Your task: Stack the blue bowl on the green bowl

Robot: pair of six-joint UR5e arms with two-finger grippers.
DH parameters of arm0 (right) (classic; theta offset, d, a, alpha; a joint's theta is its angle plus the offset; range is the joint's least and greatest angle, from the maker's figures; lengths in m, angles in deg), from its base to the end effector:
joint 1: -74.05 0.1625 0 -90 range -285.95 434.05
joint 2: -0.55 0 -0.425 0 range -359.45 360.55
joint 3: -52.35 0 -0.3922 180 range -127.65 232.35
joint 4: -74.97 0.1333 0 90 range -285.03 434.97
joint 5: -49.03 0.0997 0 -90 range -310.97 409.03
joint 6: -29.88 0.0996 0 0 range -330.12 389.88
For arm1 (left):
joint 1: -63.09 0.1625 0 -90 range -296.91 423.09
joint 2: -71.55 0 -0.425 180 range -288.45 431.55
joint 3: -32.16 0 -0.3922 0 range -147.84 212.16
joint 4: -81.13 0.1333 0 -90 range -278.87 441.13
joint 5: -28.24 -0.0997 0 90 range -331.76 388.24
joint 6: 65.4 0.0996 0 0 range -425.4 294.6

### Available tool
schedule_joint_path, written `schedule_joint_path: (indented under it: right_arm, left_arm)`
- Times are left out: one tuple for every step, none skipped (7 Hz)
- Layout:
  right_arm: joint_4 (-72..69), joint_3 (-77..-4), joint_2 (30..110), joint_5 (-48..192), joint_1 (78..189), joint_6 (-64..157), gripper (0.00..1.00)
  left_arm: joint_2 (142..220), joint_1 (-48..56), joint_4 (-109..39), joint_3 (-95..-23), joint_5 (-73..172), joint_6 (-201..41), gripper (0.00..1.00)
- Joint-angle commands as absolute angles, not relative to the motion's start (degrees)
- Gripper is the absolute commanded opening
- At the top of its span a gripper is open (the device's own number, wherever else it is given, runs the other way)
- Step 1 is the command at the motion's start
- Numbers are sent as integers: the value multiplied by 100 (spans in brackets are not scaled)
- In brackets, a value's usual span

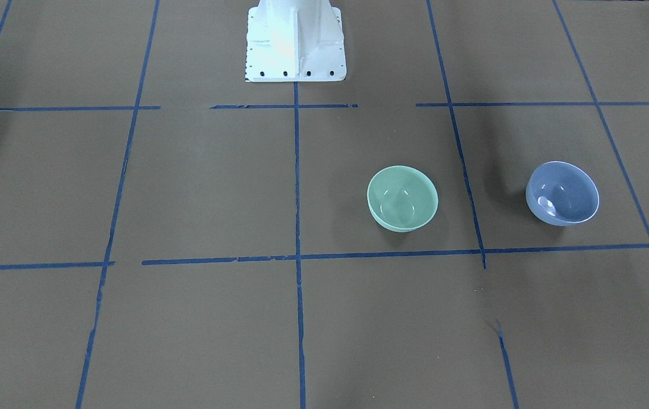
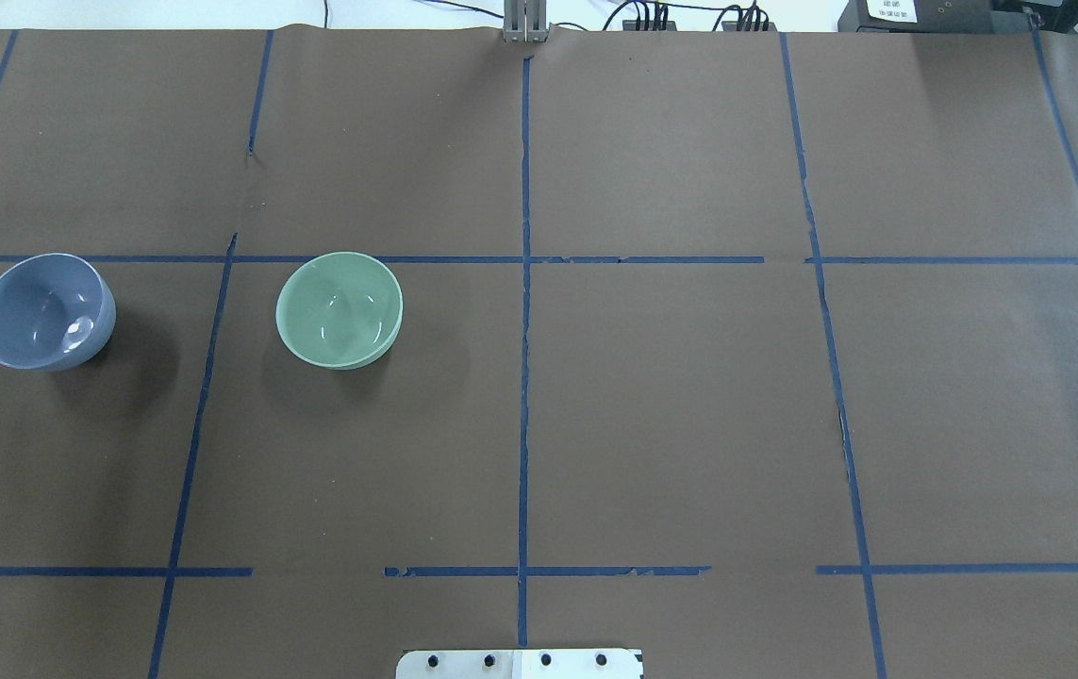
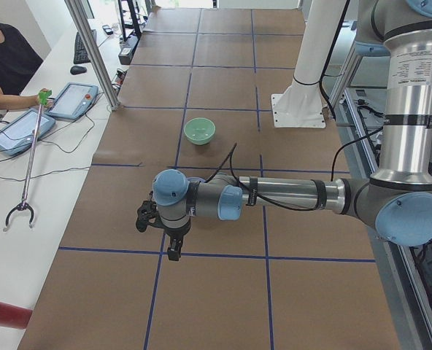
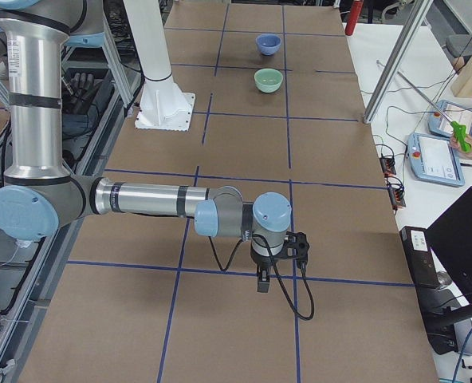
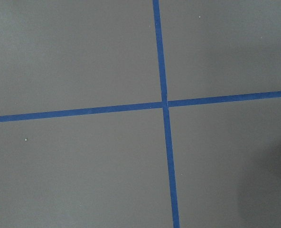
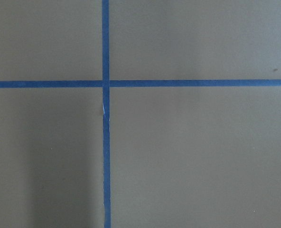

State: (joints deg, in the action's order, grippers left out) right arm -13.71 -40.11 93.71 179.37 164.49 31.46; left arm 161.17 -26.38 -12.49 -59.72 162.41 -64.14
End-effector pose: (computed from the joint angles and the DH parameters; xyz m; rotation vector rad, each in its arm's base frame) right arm 0.0724 -0.4687 0.6665 0.0034 -0.7042 0.0300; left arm -0.0593 -0.4955 0.6395 0.0898 0.7699 0.0641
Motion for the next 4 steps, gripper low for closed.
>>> schedule_joint_path:
  right_arm:
    - [-1371, -4011, 9371, 17937, 16449, 3146, 100]
    - [-1371, -4011, 9371, 17937, 16449, 3146, 100]
    - [-1371, -4011, 9371, 17937, 16449, 3146, 100]
    - [-1371, -4011, 9371, 17937, 16449, 3146, 100]
  left_arm:
    - [16085, -2638, -1273, -5986, 16236, -6409, 100]
    - [16094, -2638, -1274, -6003, 16244, -6435, 100]
    - [16181, -2630, -1265, -6073, 16236, -6426, 100]
    - [16216, -2621, -1282, -6195, 16236, -6470, 100]
